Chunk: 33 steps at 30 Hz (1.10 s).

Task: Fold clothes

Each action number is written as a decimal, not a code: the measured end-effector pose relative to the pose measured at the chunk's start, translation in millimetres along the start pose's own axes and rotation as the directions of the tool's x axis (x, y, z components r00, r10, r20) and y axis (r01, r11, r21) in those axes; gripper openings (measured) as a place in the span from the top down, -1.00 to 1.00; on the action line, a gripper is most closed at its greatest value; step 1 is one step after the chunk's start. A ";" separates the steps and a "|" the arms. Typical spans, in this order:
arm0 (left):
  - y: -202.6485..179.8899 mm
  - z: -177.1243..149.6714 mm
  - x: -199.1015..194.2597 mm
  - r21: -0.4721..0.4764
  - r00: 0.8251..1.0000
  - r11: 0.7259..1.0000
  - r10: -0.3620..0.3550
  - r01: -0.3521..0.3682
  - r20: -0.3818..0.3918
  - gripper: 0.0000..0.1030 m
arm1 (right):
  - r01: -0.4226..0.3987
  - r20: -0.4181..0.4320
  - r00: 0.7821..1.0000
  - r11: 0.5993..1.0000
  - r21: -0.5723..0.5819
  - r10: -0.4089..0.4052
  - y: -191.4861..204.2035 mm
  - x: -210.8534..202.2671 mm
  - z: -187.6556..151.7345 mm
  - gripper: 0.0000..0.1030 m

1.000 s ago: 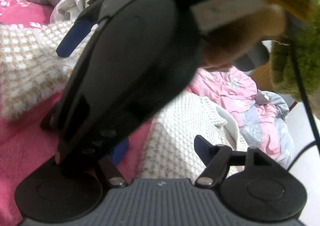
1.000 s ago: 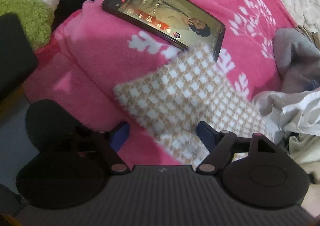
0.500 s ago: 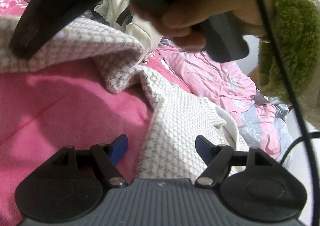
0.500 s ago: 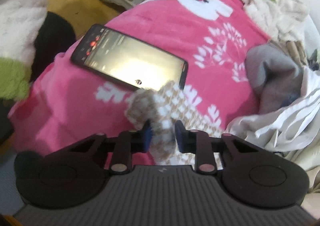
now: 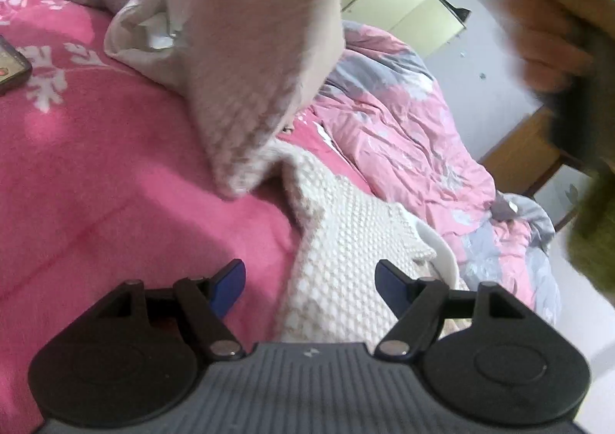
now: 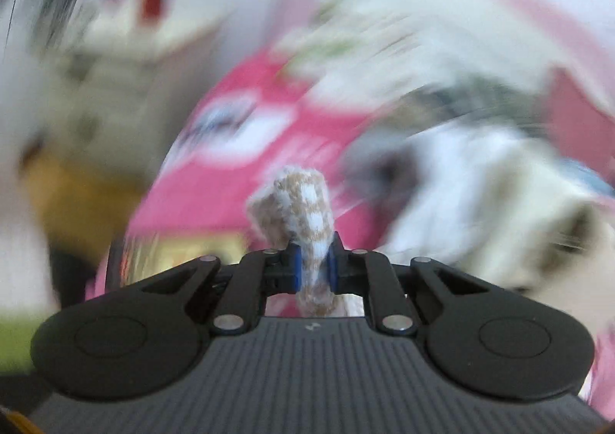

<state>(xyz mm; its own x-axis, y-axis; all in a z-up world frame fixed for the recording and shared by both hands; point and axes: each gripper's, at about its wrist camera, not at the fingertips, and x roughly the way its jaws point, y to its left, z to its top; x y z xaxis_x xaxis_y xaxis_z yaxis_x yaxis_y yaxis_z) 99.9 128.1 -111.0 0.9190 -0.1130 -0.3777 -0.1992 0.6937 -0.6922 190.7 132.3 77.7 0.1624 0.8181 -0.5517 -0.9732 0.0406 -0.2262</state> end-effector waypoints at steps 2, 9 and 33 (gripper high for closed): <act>0.1 3.7 0.6 -0.007 1.000 1.000 -0.003 0.003 0.002 -0.47 | 0.099 0.094 0.989 0.987 0.126 -0.111 -18.9 -43.1 -2.2 0.80; -4.6 6.9 5.0 0.010 0.998 0.999 -0.043 0.043 -0.041 -0.49 | 0.268 0.285 0.804 0.746 0.610 -0.522 -66.2 -182.6 -41.4 0.80; 1.8 14.9 20.3 -0.014 0.999 0.999 -0.037 0.036 -0.040 -0.49 | 0.078 0.007 0.161 0.020 0.997 -0.987 -51.0 -318.7 -198.9 0.80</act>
<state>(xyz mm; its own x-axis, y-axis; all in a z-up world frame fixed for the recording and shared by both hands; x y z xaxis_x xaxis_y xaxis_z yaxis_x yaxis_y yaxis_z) 123.3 137.7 -110.7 0.9116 -0.1665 -0.3759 -0.1705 0.6789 -0.7141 220.9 -244.6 105.4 0.9855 0.0960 0.1401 -0.1690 0.6366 0.7524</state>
